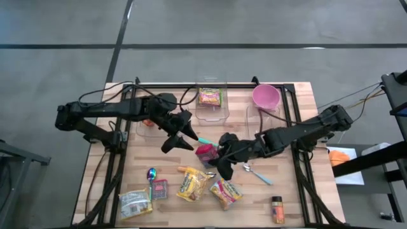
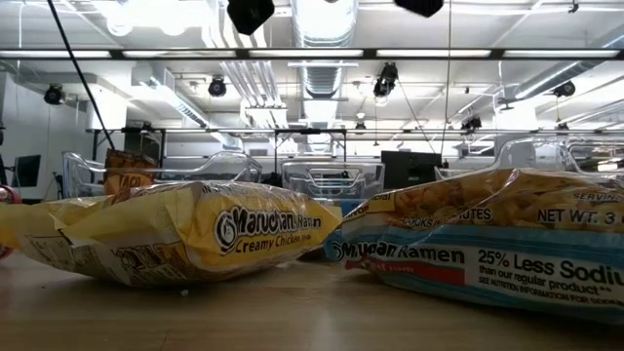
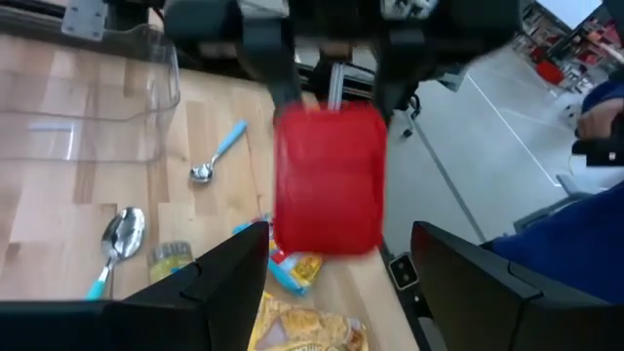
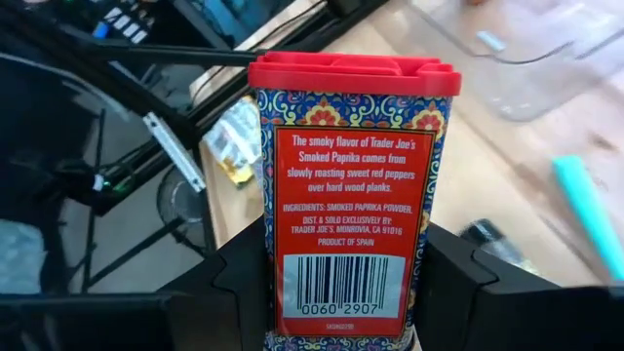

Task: Pick & Place Food Item
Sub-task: Put the right red seasoning can into the left transparent bin

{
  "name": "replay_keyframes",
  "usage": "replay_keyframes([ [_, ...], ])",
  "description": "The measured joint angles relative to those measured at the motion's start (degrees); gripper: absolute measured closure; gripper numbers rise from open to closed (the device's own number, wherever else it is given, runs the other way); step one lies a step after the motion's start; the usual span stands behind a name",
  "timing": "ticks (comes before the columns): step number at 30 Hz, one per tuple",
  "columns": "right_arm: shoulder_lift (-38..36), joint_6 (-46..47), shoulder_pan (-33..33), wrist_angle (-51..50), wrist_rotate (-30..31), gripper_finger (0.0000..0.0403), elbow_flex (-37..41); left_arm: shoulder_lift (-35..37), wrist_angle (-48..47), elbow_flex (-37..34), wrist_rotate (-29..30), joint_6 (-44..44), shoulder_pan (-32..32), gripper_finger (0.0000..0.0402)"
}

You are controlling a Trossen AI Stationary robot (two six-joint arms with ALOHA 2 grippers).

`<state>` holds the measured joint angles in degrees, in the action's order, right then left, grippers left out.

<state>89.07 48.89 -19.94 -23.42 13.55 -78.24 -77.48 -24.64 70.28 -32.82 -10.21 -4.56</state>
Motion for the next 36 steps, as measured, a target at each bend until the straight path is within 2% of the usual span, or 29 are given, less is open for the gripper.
replay_keyframes([
  [4,2.4,-1.0,0.4,0.3,-2.1,0.0234,-1.5,-0.4,-0.5,0.0,0.1,-0.3,0.1,0.0121],
  [12,5.5,-4.4,1.7,0.0,-3.3,0.0234,-5.8,-1.5,-1.0,0.0,-0.3,-2.2,0.6,0.0018],
  [14,5.5,-4.7,2.1,-0.3,-3.8,0.0234,-5.9,-1.5,-0.9,0.2,-0.5,-2.1,0.9,0.0006],
  [22,5.5,-4.6,3.3,0.1,-3.8,0.0234,-5.9,-1.9,-0.7,0.2,-1.5,-2.0,2.1,0.0037],
  [36,5.7,-6.8,4.1,3.1,-6.3,0.0234,-5.9,-4.5,-0.4,0.2,-3.5,-1.6,2.8,0.0040],
])
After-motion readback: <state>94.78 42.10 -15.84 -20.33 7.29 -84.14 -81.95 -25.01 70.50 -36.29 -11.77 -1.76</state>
